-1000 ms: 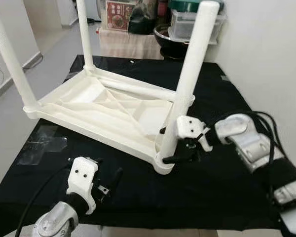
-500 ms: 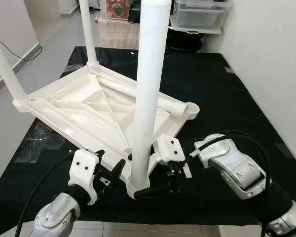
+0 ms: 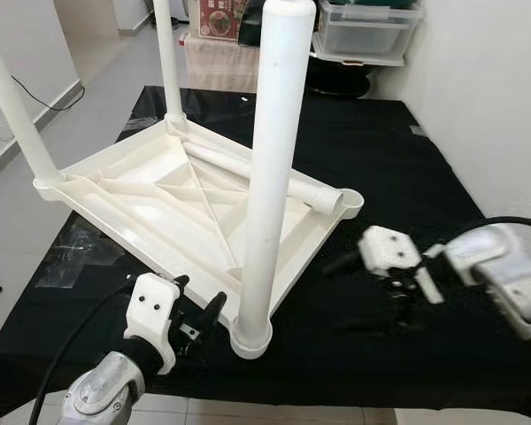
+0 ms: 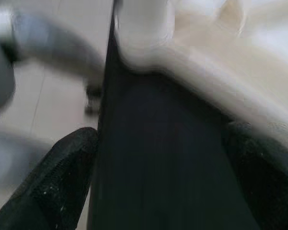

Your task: Building children table

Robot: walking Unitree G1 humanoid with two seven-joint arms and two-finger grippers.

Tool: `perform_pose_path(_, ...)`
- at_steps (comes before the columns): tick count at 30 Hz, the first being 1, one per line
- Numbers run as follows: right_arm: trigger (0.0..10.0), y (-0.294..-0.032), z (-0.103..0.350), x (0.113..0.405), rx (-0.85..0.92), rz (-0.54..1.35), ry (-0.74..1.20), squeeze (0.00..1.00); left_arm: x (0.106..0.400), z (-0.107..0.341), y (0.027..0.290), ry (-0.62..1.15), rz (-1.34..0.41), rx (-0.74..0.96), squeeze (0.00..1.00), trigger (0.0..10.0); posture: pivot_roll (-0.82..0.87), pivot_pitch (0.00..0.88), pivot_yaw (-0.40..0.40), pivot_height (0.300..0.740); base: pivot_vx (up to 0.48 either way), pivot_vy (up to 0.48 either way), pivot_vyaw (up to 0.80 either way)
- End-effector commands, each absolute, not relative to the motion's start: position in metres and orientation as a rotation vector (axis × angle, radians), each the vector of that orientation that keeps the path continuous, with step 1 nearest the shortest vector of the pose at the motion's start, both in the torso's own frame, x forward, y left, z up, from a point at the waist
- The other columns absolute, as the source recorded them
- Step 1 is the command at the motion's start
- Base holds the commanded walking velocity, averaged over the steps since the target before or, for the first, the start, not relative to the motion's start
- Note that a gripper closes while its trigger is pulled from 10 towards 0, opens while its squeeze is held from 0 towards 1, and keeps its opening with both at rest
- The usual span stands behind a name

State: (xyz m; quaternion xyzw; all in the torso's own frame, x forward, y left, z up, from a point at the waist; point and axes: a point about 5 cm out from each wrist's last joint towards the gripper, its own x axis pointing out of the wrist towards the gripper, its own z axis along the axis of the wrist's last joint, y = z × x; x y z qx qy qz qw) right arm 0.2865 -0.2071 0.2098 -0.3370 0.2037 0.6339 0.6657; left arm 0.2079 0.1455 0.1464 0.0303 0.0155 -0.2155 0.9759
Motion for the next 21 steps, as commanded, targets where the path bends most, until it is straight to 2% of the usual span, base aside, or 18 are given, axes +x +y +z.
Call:
perform_pose_path(1, 10.0, -0.213, 0.211, 0.289, -0.815, 1.419, 0.489, 0.0, 0.205, 0.147, 0.143, 0.042, -0.456, 0.062, 0.0, 10.0, 0.02, 0.106, -0.086, 0.74, 0.0, 0.0, 0.0)
perform_pose_path(3, 10.0, -0.224, 0.215, 0.309, -0.975, 1.281, 0.495, 0.0, 0.204, 0.147, 0.139, 0.042, -0.473, 0.061, 0.0, 10.0, 0.02, 0.113, -0.089, 0.74, 0.0, 0.0, 0.0)
perform_pose_path(5, 10.0, -0.226, 0.217, 0.316, -1.026, 1.235, 0.487, 0.0, 0.203, 0.147, 0.138, 0.041, -0.479, 0.061, 0.0, 10.0, 0.02, 0.113, -0.089, 0.74, 0.0, 0.0, 0.0)
perform_pose_path(6, 10.0, -0.222, 0.222, 0.329, -1.098, 1.167, 0.442, 0.0, 0.202, 0.147, 0.135, 0.04, -0.487, 0.06, 0.0, 10.0, 0.02, 0.12, -0.092, 0.74, 0.0, 0.0, 0.0)
perform_pose_path(7, 10.0, -0.222, 0.222, 0.329, -1.098, 1.167, 0.442, 0.0, 0.202, 0.147, 0.135, 0.04, -0.487, 0.06, 0.0, 10.0, 0.02, 0.12, -0.092, 0.74, 0.0, 0.0, 0.0)
perform_pose_path(8, 10.0, -0.206, 0.229, 0.346, -1.17, 1.122, 0.368, 0.0, 0.2, 0.149, 0.129, 0.037, -0.506, 0.048, 0.0, 10.0, 0.03, 0.126, -0.096, 0.74, 0.0, 0.0, 0.0)
perform_pose_path(12, 10.0, -0.189, 0.232, 0.355, -1.199, 1.175, 0.363, 0.0, 0.196, 0.15, 0.123, 0.037, -0.522, 0.039, 0.0, 10.0, 0.03, 0.135, -0.099, 0.74, 0.0, 0.0, 0.0)
perform_pose_path(21, 10.0, -0.17, 0.23, 0.369, -1.297, 1.248, 0.384, 0.0, 0.191, 0.151, 0.121, 0.042, -0.52, 0.03, 0.0, 10.0, 0.04, 0.157, -0.123, 0.74, 0.0, 0.0, 0.0)
